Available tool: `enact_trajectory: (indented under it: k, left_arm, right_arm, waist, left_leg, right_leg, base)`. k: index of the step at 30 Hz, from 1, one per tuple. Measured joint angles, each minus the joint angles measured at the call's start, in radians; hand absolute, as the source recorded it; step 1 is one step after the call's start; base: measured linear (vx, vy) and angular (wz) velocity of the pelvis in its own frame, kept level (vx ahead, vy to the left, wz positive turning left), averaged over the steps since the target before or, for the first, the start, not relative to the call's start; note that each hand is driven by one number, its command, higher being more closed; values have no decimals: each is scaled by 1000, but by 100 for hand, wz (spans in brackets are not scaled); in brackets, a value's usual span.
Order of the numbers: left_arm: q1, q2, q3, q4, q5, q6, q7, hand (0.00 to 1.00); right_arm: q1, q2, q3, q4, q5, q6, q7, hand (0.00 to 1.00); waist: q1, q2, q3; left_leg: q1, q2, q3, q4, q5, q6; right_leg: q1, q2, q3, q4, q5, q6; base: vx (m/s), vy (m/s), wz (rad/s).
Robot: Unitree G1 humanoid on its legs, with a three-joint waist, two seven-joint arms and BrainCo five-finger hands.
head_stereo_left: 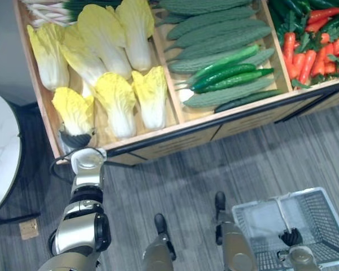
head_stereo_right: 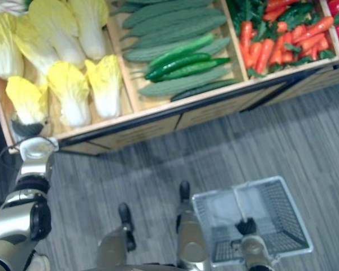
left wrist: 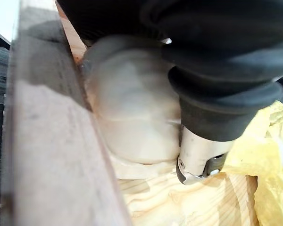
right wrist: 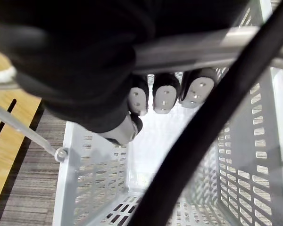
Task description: Pick vegetable in the basket
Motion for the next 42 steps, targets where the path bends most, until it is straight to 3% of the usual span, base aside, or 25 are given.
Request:
enact_trajectory:
  k: [5,17,26,33,42]
  left_arm:
    - [-12,-5,-60,5,16,7,-13,100]
    - [-4,-30,-81,-15,8,15,-40,100]
    - [242,-202,-100,-514,5,0,5,100]
    - [407,-322,-98,-774,10,-62,66,100]
    - [533,-394,-123,-988,57,-73,93,100]
  right_arm:
    - [-2,1,33,0,0,-6,2,100]
    - [-1,15,40,8,-3,-1,13,100]
    - [31,47,-15,1,-15,6,14,100]
    - [106,53,-49,5,-24,14,15,100]
    - [157,62,-59,34,-24,22,15,100]
  waist:
    - [0,-6,7]
    - [-3,-16,14]
    - [-2,-11,-7]
    - [-3,7,-128]
    - [9,8,-215]
  left_leg:
    - [0,-6,-22,4,3,4]
    - [49,-7,-21,5,2,4]
    - [93,-7,-26,6,1,4]
    - [126,-5,-25,6,-9,4]
    - [148,-4,2,-10,-14,-1]
  right_leg:
    - [14,-9,-15,-2,0,1]
    - [65,-10,-13,-6,2,3]
    - [113,-9,-16,-6,2,2]
    - [152,-7,-14,-20,1,2]
    - [168,-2,10,-39,6,10]
  base:
    - [-26,10,10]
    - [2,1,0]
    - [-8,-1,0]
    - [0,0,0]
    - [-8,-2,-6]
